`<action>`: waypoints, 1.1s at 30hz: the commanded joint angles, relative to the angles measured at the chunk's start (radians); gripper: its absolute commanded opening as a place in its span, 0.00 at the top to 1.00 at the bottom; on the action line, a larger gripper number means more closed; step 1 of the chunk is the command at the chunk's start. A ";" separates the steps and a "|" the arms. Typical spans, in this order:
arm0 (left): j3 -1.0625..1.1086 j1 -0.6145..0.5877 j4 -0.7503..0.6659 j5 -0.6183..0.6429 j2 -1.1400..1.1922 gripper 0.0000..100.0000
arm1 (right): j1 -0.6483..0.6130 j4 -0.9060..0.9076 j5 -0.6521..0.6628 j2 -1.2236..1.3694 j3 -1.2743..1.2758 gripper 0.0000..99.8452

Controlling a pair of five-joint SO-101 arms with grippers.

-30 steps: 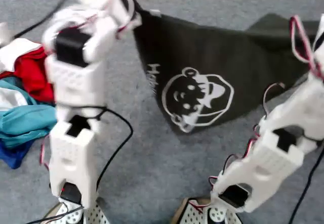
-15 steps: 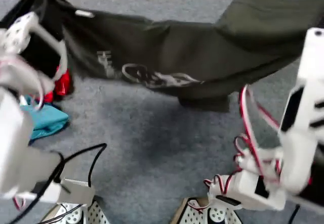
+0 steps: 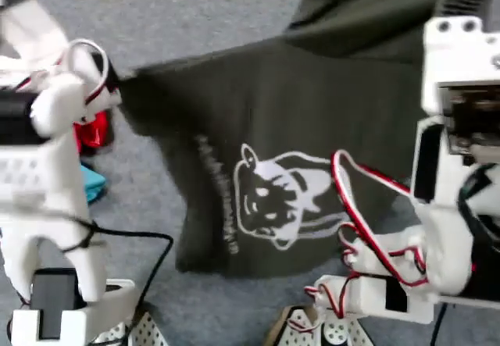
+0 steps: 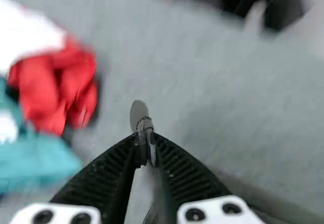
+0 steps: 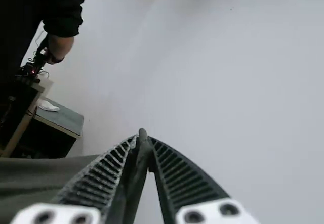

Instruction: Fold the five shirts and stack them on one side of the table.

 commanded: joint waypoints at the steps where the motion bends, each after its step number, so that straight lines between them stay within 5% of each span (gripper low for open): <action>1: 0.183 -0.035 0.005 -0.052 -0.028 0.98 | -0.071 -0.078 0.066 -0.008 0.031 1.00; 10: 0.224 -0.060 0.006 -0.115 -0.076 0.98 | -0.226 -0.196 0.238 -0.010 0.056 1.00; 16: 0.252 0.018 -0.012 -0.117 -0.168 0.98 | -0.228 -0.120 0.262 -0.010 0.113 1.00; 25: 0.643 0.187 -0.353 -0.110 0.016 0.98 | 0.127 0.245 0.265 -0.001 0.294 1.00; 33: 0.508 0.330 -0.522 -0.025 0.275 0.98 | 0.369 0.163 0.374 0.065 0.837 1.00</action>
